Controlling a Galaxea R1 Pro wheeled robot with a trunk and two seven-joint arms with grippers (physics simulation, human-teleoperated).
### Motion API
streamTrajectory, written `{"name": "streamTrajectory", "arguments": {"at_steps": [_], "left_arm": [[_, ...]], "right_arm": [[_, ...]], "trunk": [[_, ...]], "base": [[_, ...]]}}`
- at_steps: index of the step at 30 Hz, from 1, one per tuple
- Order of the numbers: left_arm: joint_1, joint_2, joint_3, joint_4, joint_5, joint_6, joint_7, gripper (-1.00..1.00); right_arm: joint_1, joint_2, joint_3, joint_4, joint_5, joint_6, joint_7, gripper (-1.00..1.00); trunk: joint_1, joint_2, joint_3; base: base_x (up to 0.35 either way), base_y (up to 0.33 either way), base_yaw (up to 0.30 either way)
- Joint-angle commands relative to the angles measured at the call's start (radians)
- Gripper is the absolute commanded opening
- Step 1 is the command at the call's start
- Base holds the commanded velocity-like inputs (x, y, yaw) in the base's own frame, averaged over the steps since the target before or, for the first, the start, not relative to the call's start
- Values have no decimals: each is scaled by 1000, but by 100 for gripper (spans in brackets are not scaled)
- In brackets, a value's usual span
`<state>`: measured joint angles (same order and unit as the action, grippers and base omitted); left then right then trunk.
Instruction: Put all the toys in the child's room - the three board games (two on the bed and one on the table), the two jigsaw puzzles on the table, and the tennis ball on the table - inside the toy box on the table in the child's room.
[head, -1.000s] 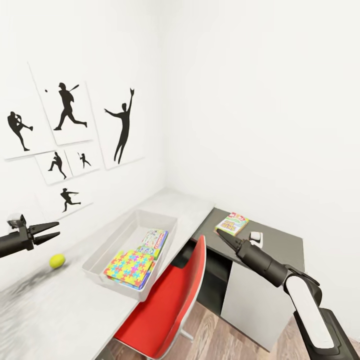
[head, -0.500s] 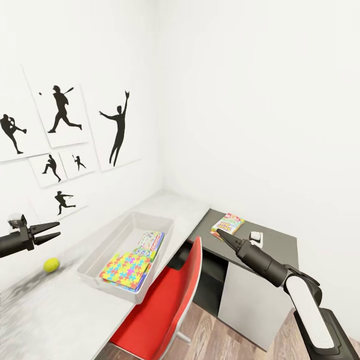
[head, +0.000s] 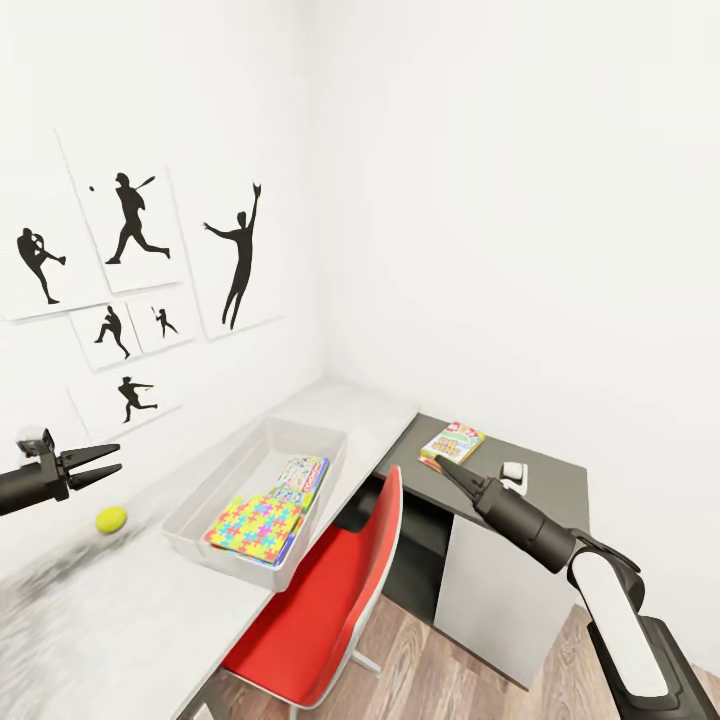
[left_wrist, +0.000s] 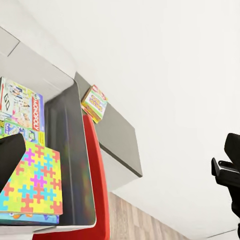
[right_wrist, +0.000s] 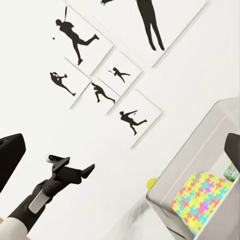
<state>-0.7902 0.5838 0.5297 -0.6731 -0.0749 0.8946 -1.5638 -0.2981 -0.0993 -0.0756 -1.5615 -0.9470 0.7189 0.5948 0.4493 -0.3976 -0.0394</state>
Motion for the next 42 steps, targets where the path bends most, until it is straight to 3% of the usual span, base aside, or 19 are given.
{"name": "streamTrajectory", "arguments": {"at_steps": [1,9,26,42], "left_arm": [[-1,-1,3,0,-8,10,-7,100],[-1,-1,3,0,-8,10,-7,100],[-1,-3,-8,0,-8,10,-7,100],[-1,-5,-7,0,-8,11,-7,100]], "right_arm": [[-1,0,-1,0,-4,3,0,100],[-1,0,-1,0,-4,-2,0,100],[-1,0,-1,0,-4,-2,1,100],[-1,0,-1,0,-4,-2,2,100]], "trunk": [[1,-2,-2],[1,-2,-1],[1,-2,8],[1,-2,9]], "base": [[-2,0,0],[-1,0,-58],[0,0,-238],[0,-1,-21]]}}
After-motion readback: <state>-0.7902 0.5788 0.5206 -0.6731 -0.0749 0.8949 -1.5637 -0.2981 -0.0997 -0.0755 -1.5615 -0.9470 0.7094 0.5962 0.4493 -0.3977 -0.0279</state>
